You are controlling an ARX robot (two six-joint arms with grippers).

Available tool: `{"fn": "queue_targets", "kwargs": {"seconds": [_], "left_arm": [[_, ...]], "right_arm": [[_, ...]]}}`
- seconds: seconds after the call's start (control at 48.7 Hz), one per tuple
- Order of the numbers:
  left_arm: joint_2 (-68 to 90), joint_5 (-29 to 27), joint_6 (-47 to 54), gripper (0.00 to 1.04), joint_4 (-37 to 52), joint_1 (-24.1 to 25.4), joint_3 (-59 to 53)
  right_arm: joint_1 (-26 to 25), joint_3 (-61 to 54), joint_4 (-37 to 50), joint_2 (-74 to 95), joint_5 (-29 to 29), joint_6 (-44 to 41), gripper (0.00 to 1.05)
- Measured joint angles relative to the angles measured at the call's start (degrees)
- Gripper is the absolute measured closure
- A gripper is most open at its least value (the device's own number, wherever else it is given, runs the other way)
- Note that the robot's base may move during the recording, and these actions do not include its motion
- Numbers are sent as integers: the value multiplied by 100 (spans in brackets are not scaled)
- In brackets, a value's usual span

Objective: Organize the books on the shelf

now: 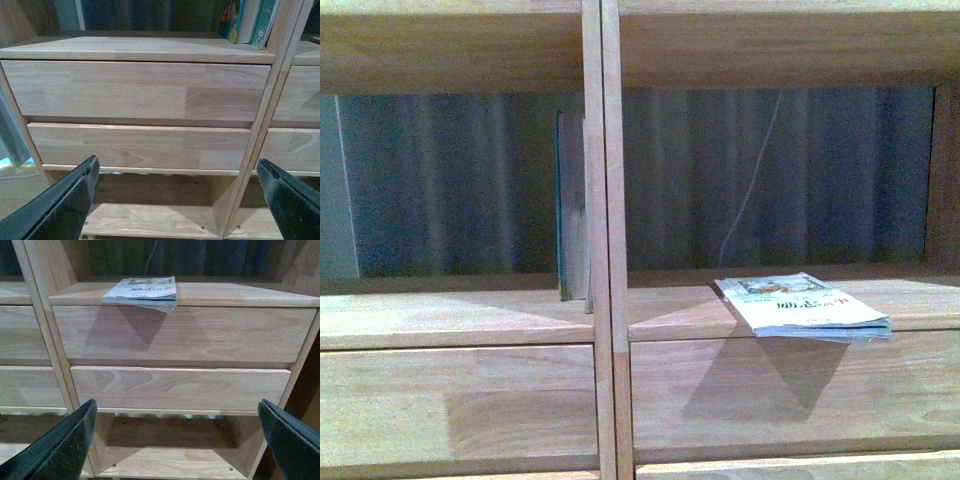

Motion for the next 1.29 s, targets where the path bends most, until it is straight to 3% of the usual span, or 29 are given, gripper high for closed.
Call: {"fn": "queue_targets", "kwargs": {"seconds": [0.144,0.226,0.513,0.759,1.293], "left_arm": [[0,0,0,7,0,0,0],[0,0,0,7,0,0,0],[0,2,0,7,0,0,0],[0,2,0,7,0,0,0],[0,0,0,7,0,0,0]], "right_arm": [[466,0,1003,461,1698,-4,7],[570,59,1272,1121,1893,262,7],[1248,1685,1327,4249,931,2177,7],[1764,3189,822,6050,745,3921,7],[1805,5604,122,8308,210,6682,7]]}}
